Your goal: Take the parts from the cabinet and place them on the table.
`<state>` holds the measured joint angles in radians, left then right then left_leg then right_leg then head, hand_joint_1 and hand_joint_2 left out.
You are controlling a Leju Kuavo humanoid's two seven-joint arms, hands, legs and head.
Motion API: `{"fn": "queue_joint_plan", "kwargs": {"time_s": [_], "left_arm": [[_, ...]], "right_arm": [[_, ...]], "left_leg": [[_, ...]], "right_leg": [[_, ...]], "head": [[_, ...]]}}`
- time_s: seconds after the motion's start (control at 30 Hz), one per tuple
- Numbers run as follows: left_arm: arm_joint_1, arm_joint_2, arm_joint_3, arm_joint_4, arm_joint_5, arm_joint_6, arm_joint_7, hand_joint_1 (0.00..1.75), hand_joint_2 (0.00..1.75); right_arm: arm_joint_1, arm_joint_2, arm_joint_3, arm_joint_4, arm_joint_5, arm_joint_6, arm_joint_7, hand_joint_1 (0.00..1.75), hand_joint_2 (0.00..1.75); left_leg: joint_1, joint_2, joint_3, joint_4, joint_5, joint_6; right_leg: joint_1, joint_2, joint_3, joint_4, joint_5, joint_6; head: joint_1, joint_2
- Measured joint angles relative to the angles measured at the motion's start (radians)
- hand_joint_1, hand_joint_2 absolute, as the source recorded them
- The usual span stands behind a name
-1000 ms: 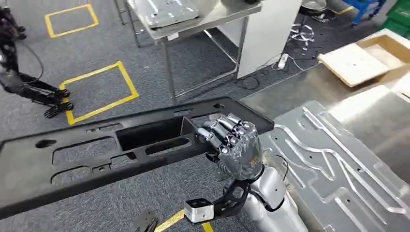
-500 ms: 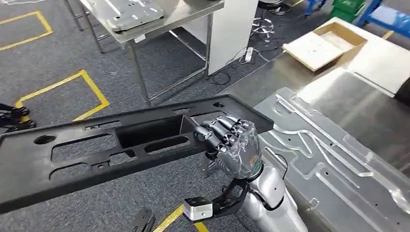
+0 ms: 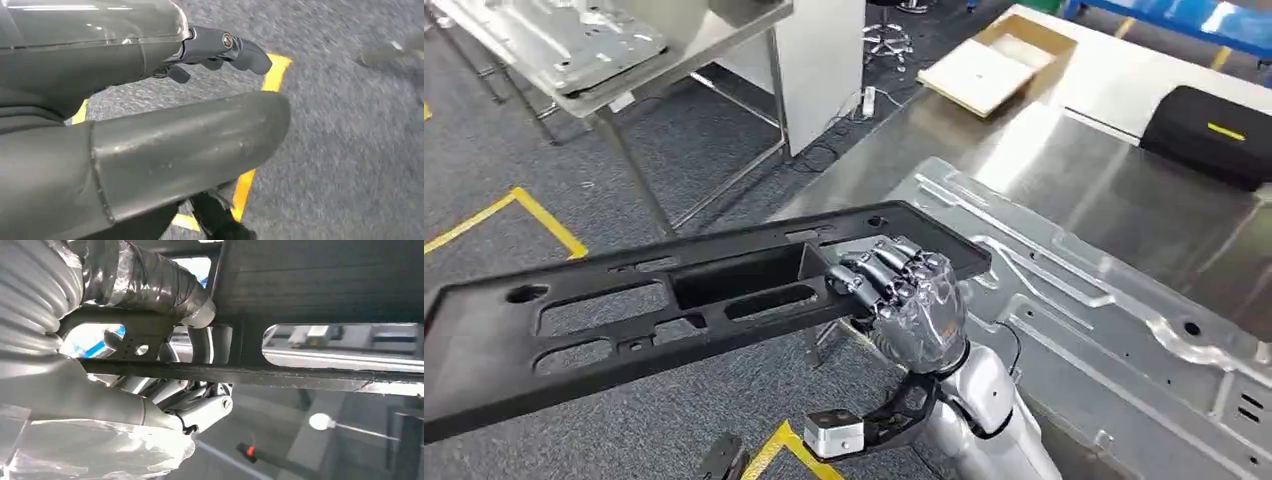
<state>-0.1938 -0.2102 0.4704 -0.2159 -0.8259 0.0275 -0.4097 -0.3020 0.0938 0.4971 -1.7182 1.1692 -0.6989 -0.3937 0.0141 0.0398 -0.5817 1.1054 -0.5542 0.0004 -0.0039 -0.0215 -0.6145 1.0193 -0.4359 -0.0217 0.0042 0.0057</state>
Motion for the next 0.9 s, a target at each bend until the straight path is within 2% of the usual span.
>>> {"fn": "queue_joint_plan", "kwargs": {"time_s": [0.03,0.07,0.1,0.13,0.17,0.2,0.23,0.27,0.3,0.4,0.43,0.47,0.5,0.53,0.57,0.6,0.63,0.67,0.7,0.73,0.77,0.8,0.83,0.9], "left_arm": [[0.001,0.0,0.0,0.0,-0.001,0.0,0.0,0.0,0.0],[0.005,0.0,0.0,0.0,-0.001,0.0,0.0,0.0,0.0],[0.009,0.002,0.0,0.0,-0.001,0.0,0.001,0.0,0.0],[0.012,0.003,0.0,0.0,-0.001,0.0,0.001,0.0,0.0],[0.012,0.003,0.0,0.0,-0.001,0.0,0.001,0.0,0.0],[0.01,0.003,0.0,0.0,0.0,0.0,0.001,0.0,0.0],[0.009,0.004,0.0,0.0,0.0,0.0,0.001,0.0,0.0],[0.01,0.004,0.0,0.0,0.0,0.0,0.001,0.0,0.0],[0.011,0.004,0.0,0.0,0.0,0.0,0.001,0.0,0.0],[0.013,0.004,0.0,0.0,0.001,0.0,0.001,0.0,0.0],[0.011,0.001,0.0,0.0,0.001,0.0,0.0,0.0,0.0],[0.009,0.0,0.0,0.0,0.002,0.001,0.0,0.0,0.0],[0.007,0.0,0.0,0.0,0.003,0.002,-0.001,0.0,0.0],[0.008,0.0,0.0,0.0,0.004,0.002,-0.001,0.0,0.0],[0.012,0.002,0.0,0.0,0.008,0.003,-0.002,0.0,0.0],[0.014,0.003,0.0,0.0,0.01,0.004,-0.002,0.0,0.0],[0.015,0.004,0.0,0.0,0.01,0.004,-0.003,0.0,0.0],[0.014,0.004,0.0,0.0,0.01,0.004,-0.003,0.0,0.0],[0.013,0.004,0.0,0.0,0.011,0.004,-0.003,0.0,0.0],[0.012,0.004,0.0,0.0,0.011,0.004,-0.004,0.0,0.0],[0.011,0.003,0.0,0.0,0.011,0.004,-0.004,0.0,0.0],[0.012,0.002,0.0,0.0,0.011,0.004,-0.005,0.0,0.0],[0.012,0.003,0.0,0.0,0.011,0.004,-0.005,0.0,0.0],[0.011,0.003,0.0,0.0,0.012,0.004,-0.006,0.0,0.0]], "right_arm": [[0.001,0.002,0.0,0.001,0.0,0.0,-0.003,1.75,1.75],[0.002,0.003,0.0,0.002,0.0,0.0,-0.003,1.75,1.75],[0.003,0.002,0.0,0.004,0.001,0.0,-0.003,1.75,1.75],[0.005,0.003,0.0,0.008,0.002,0.0,-0.005,1.75,1.75],[0.005,0.003,0.0,0.01,0.002,0.0,-0.006,1.75,1.75],[0.005,0.003,0.0,0.01,0.002,0.0,-0.006,1.75,1.75],[0.004,0.003,0.0,0.01,0.002,0.0,-0.006,1.75,1.75],[0.004,0.004,0.0,0.011,0.002,0.0,-0.006,1.75,1.75],[0.0,0.005,0.0,0.014,0.002,0.0,-0.006,1.75,1.75],[-0.001,0.008,0.0,0.018,0.002,0.0,-0.006,1.75,1.75],[-0.002,0.008,0.0,0.018,0.002,0.0,-0.006,1.75,1.75],[0.0,0.008,0.0,0.017,0.002,0.0,-0.006,1.75,1.75],[-0.005,0.007,0.0,0.019,0.001,0.0,-0.006,1.75,1.75],[-0.009,0.008,0.0,0.02,-0.001,0.0,-0.005,1.75,1.75],[-0.008,0.008,0.0,0.022,-0.004,0.0,-0.005,1.75,1.75],[-0.006,0.008,0.0,0.025,-0.007,0.0,-0.003,1.75,1.75],[-0.006,0.008,-0.001,0.028,-0.01,0.0,-0.003,1.75,1.75],[-0.006,0.008,-0.001,0.031,-0.012,0.0,-0.003,1.75,1.75],[-0.006,0.008,-0.001,0.032,-0.013,0.0,-0.003,1.75,1.75],[-0.006,0.008,-0.001,0.032,-0.014,0.0,-0.003,1.75,1.75],[-0.008,0.008,-0.001,0.031,-0.015,0.0,-0.003,1.75,1.75],[-0.011,0.008,0.0,0.031,-0.015,0.0,-0.003,1.75,1.75],[-0.011,0.009,-0.001,0.031,-0.015,0.0,-0.003,1.75,1.75],[-0.01,0.009,-0.001,0.032,-0.015,0.0,-0.003,1.75,1.75]], "left_leg": [[0.0,-0.018,-0.037,0.078,-0.039,-0.002],[0.0,-0.026,-0.074,0.157,-0.072,-0.005],[0.0,-0.03,-0.103,0.212,-0.084,-0.007],[0.0,-0.03,-0.11,0.218,-0.067,-0.007],[0.001,-0.031,-0.098,0.183,-0.035,-0.007],[0.002,-0.035,-0.066,0.105,0.017,-0.006],[0.006,-0.054,-0.027,0.016,0.066,-0.006],[0.012,-0.102,-0.005,-0.041,0.073,-0.004],[0.011,-0.117,0.0,-0.059,0.064,-0.003],[0.002,-0.093,-0.001,-0.053,0.07,0.014],[0.012,-0.081,0.001,-0.067,0.079,0.028],[0.01,-0.067,0.006,-0.072,0.083,0.034],[0.009,-0.058,0.007,-0.075,0.085,0.038],[0.007,-0.047,0.005,-0.075,0.085,0.039],[0.006,-0.033,0.005,-0.075,0.084,0.041],[0.005,-0.018,0.005,-0.075,0.083,0.042],[0.004,-0.005,0.005,-0.074,0.082,0.042],[0.003,0.008,0.006,-0.074,0.08,0.042],[0.003,0.018,0.008,-0.074,0.078,0.041],[0.002,0.028,0.012,-0.074,0.076,0.04],[0.0,0.037,0.018,-0.075,0.073,0.036],[-0.007,0.046,0.018,-0.075,0.07,0.031],[-0.006,0.052,0.019,-0.075,0.068,0.026],[-0.005,0.075,0.026,-0.08,0.066,0.018]], "right_leg": [[-0.001,0.014,-0.001,0.001,0.001,-0.001],[0.0,0.028,-0.001,0.002,0.001,-0.002],[0.0,0.044,-0.002,0.004,0.001,-0.002],[0.0,0.059,-0.002,0.007,0.001,-0.001],[0.0,0.072,-0.002,0.01,0.0,-0.001],[-0.001,0.088,-0.002,0.013,-0.001,0.001],[-0.003,0.1,-0.003,0.019,-0.004,0.005],[-0.004,0.109,-0.007,0.025,-0.007,0.01],[0.002,0.122,-0.016,0.038,-0.009,0.016],[-0.008,0.15,-0.024,0.024,0.004,0.036],[-0.006,0.159,-0.027,0.026,0.005,0.042],[-0.004,0.114,-0.032,0.042,-0.009,0.044],[-0.001,0.07,-0.052,0.084,-0.04,0.048],[-0.002,0.047,-0.085,0.153,-0.078,0.052],[-0.004,0.033,-0.123,0.233,-0.114,0.056],[-0.007,0.028,-0.153,0.294,-0.132,0.058],[-0.008,0.026,-0.162,0.314,-0.129,0.058],[-0.009,0.024,-0.147,0.285,-0.103,0.057],[-0.009,0.02,-0.112,0.221,-0.065,0.054],[-0.007,0.007,-0.062,0.132,-0.024,0.047],[0.002,-0.034,-0.008,0.037,0.005,0.035],[0.017,-0.063,0.0,0.016,-0.011,0.027],[0.017,-0.047,-0.003,0.013,-0.007,0.022],[0.02,-0.025,-0.007,0.014,-0.007,0.018]], "head": [[0.0,0.0],[0.0,0.0],[0.0,0.0],[0.0,0.0],[0.0,0.0],[0.0,0.0],[0.0,0.0],[0.0,0.0],[0.001,0.0],[0.0,0.0],[0.001,0.0],[0.001,0.0],[0.009,0.0],[0.009,0.0],[0.009,0.0],[0.009,0.0],[0.009,0.0],[0.009,0.0],[0.009,0.0],[0.009,0.0],[0.009,0.0],[0.009,0.0],[0.009,0.0],[0.009,0.0]]}}
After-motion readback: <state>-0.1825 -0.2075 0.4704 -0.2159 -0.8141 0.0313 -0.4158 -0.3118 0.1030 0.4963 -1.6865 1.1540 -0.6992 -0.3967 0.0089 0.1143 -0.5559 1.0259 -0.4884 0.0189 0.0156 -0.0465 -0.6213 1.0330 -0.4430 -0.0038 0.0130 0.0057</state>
